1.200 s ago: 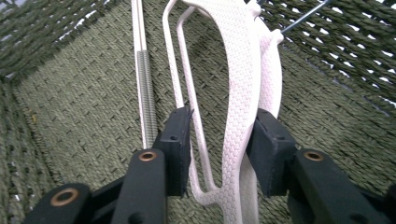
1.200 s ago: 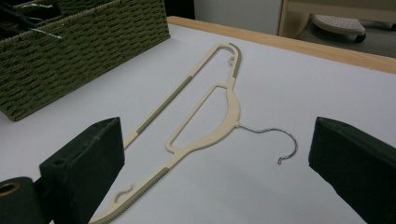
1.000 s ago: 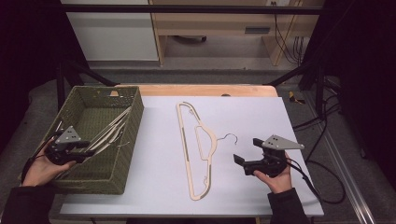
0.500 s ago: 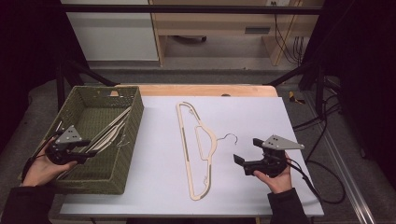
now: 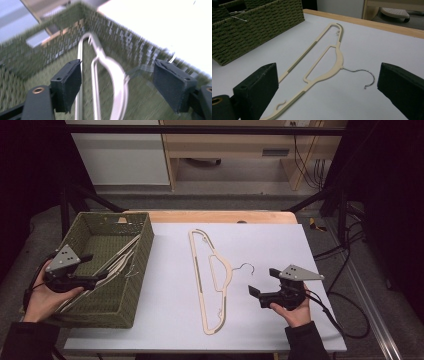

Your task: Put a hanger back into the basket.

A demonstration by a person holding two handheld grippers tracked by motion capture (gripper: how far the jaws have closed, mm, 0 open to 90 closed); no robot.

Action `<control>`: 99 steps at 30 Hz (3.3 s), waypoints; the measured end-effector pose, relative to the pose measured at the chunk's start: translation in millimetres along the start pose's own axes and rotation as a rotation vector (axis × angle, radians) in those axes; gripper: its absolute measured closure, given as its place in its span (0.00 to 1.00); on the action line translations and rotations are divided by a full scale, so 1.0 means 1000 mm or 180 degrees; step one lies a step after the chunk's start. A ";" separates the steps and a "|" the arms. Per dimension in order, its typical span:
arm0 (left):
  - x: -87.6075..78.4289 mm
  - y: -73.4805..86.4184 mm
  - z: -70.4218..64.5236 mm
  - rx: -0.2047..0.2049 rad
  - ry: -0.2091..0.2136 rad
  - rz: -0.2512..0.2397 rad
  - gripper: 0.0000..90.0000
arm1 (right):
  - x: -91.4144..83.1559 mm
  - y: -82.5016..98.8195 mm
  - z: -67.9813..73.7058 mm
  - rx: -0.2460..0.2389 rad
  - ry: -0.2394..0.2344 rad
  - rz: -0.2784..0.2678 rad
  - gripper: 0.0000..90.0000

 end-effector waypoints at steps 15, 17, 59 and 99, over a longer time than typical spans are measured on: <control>-0.011 -0.086 -0.095 -0.0338 0.0341 -0.1000 0.12 | 0.039 0.017 0.025 -0.0043 -0.0068 0.0349 0.06; -0.005 -0.091 -0.108 -0.0405 0.0415 -0.1048 0.11 | 0.047 0.022 0.028 -0.0022 -0.0055 0.0423 0.07; 0.058 -0.078 -0.178 -0.0436 0.0774 -0.0767 0.09 | 0.087 0.081 0.029 0.0222 0.0375 0.1677 0.86; 0.136 -0.135 -0.206 -0.0375 0.0937 -0.0341 0.10 | 0.064 0.065 0.004 -0.0174 0.0570 0.1399 0.89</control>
Point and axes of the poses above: each handheld gripper's, and its own axes: x roughly forward along the jaws, y roughly out of its underside, z roughly to its left, the point moved 10 cm from there along x, roughly forward along the jaws, and after that the axes turned 11 degrees about z, right-handed, at the moved point
